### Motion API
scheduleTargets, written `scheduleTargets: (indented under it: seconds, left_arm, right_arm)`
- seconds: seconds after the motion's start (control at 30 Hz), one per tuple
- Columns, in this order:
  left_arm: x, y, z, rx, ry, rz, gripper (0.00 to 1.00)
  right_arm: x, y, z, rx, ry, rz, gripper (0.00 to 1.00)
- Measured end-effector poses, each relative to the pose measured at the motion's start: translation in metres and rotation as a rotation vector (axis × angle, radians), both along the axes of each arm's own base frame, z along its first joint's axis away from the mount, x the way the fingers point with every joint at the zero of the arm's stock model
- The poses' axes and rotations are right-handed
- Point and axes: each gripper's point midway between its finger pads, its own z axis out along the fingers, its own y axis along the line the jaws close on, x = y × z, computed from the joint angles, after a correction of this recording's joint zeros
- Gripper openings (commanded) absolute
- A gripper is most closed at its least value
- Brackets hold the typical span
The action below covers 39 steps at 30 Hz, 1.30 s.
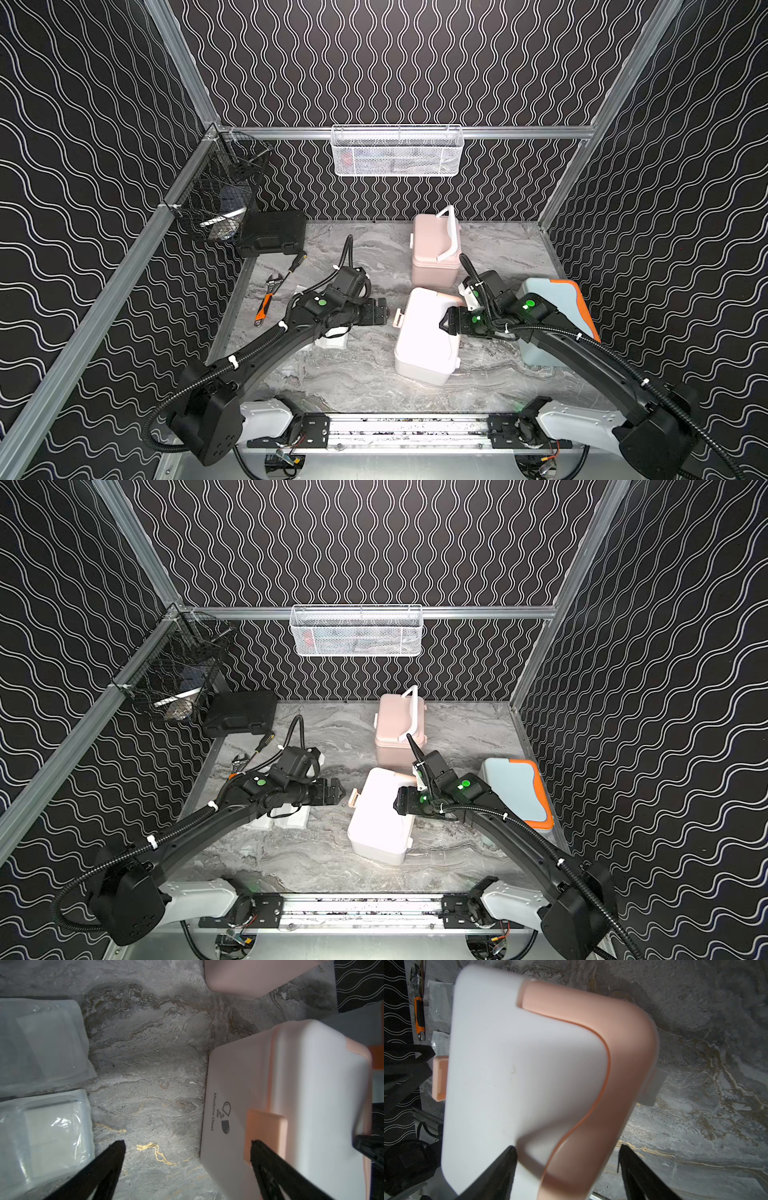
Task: Open first aid kits and take out gauze
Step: Open the fastener of the first aid kit, then adjust the first aid kit at the center of the board.
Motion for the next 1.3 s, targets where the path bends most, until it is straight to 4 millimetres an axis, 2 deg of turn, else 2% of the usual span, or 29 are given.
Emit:
scheduleTargets:
  seconds: [0.13,0.27,0.37,0.43,0.57,0.63,0.7,0.8,0.87,1.0,1.1,1.3]
  left_arm:
    - [-0.001,0.005,0.002,-0.009,0.003,0.005,0.98]
    - [-0.003,0.011,0.020,-0.026,-0.040,0.013,0.98]
    - [-0.005,0.023,0.032,-0.023,-0.066,0.039,0.98]
    - [-0.008,0.028,0.040,-0.024,-0.075,0.047,0.98]
    - [-0.012,0.031,0.059,-0.033,-0.104,0.052,0.97]
    - [-0.011,0.028,0.068,-0.053,-0.117,0.043,0.96]
    - [-0.011,0.021,0.076,-0.080,-0.123,0.022,0.95]
    - [-0.010,0.008,0.086,-0.121,-0.126,-0.014,0.95]
    - [-0.011,-0.005,0.092,-0.157,-0.121,-0.039,0.95]
    - [-0.012,-0.026,0.097,-0.186,-0.127,-0.096,0.95]
    - [-0.014,-0.035,0.095,-0.202,-0.109,-0.109,0.95]
    - [-0.012,-0.043,0.093,-0.209,-0.111,-0.122,0.95]
  right_arm:
    - [0.010,0.005,-0.002,0.024,0.011,0.000,0.78]
    - [0.030,0.024,-0.001,0.062,0.015,0.046,0.78]
    - [0.047,0.035,0.003,0.056,0.015,0.080,0.82]
    - [0.062,0.028,0.014,0.043,-0.019,0.057,0.82]
    - [0.103,-0.015,0.047,0.040,-0.120,-0.082,0.80]
    - [0.121,-0.024,0.067,0.065,-0.162,-0.116,0.74]
    - [0.145,-0.021,0.086,0.127,-0.202,-0.123,0.64]
    - [0.182,-0.013,0.098,0.247,-0.220,-0.130,0.44]
    - [0.208,-0.007,0.101,0.326,-0.219,-0.139,0.43]
    - [0.253,-0.005,0.102,0.426,-0.225,-0.152,0.41]
    - [0.275,-0.013,0.092,0.452,-0.223,-0.172,0.41]
    - [0.282,-0.037,0.059,0.449,-0.158,-0.235,0.41]
